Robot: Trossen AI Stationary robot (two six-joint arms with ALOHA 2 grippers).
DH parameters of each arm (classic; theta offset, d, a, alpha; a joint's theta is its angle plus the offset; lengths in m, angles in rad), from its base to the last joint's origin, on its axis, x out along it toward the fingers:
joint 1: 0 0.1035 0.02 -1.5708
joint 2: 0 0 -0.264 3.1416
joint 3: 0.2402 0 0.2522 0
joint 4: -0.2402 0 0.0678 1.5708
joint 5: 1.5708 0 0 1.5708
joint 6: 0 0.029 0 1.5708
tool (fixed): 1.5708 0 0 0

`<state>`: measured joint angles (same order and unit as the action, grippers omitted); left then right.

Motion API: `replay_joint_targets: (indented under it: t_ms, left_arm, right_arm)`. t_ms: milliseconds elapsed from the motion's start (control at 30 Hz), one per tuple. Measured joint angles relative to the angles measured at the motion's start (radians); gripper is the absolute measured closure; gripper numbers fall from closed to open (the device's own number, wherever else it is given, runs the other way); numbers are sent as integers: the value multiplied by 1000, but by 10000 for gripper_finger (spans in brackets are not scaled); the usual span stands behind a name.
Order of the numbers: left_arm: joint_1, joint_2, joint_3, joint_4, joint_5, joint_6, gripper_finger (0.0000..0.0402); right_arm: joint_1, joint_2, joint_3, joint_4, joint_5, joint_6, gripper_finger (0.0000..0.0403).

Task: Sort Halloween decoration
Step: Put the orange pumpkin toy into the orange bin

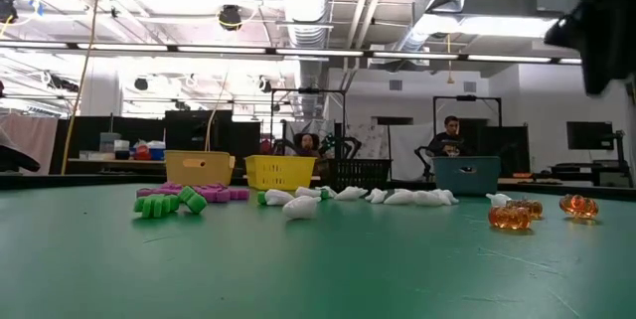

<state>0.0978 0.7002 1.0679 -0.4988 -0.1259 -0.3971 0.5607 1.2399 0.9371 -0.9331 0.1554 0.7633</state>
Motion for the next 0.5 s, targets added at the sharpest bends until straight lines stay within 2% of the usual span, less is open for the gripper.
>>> replay_joint_targets:
  t_ms: [100, 267, 500]
  left_arm:
    - [0, -1, 0, -11, -35, 3, 170]
    - [0, -10, 0, -15, -38, 12, 170]
    - [0, -14, 1, -47, -38, 6, 170]
  right_arm:
    - [28, 107, -3, 74, 3, 6, 245]
    - [29, 234, 11, 141, 10, 15, 232]
    - [-23, 331, 11, 145, 7, 6, 191]
